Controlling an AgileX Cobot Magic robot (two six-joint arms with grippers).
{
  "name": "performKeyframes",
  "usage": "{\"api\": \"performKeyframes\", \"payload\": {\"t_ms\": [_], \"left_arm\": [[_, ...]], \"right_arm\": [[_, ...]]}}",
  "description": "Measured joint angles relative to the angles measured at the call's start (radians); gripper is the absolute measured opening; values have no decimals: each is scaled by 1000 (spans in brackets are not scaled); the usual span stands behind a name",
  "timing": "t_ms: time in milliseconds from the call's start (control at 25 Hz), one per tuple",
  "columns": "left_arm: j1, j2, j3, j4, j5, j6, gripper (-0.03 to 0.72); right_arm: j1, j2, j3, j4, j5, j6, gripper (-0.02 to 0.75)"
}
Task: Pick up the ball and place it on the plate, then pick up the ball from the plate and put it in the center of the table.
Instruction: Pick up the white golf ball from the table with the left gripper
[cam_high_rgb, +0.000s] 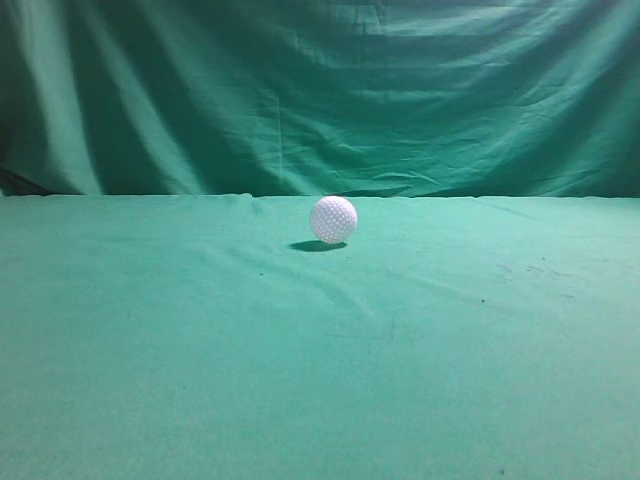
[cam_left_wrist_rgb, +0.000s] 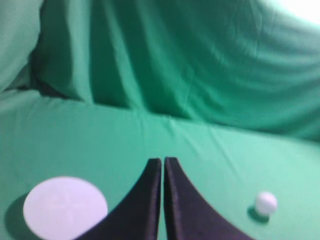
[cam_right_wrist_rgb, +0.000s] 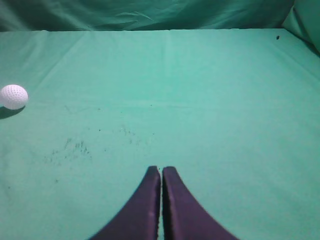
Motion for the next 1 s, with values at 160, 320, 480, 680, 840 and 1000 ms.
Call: {"api": "performKeyframes", "payload": {"t_ms": [160,320,480,680,840,1000], "left_arm": [[0,145,-81,0,105,113,0],[0,185,-96,-45,73,121,0],[0,191,-122,-124,60,145,0],[0,345,-282,-226,339,443,0],[-41,559,-411,-373,468,629,0],[-109,791,-529,-397,511,710,0]], "right_arm": [[0,0,0,0,0,0,0],[0,0,0,0,0,0,0],[0,0,0,0,0,0,0],[0,0,0,0,0,0,0],[0,0,0,0,0,0,0],[0,0,0,0,0,0,0]]}}
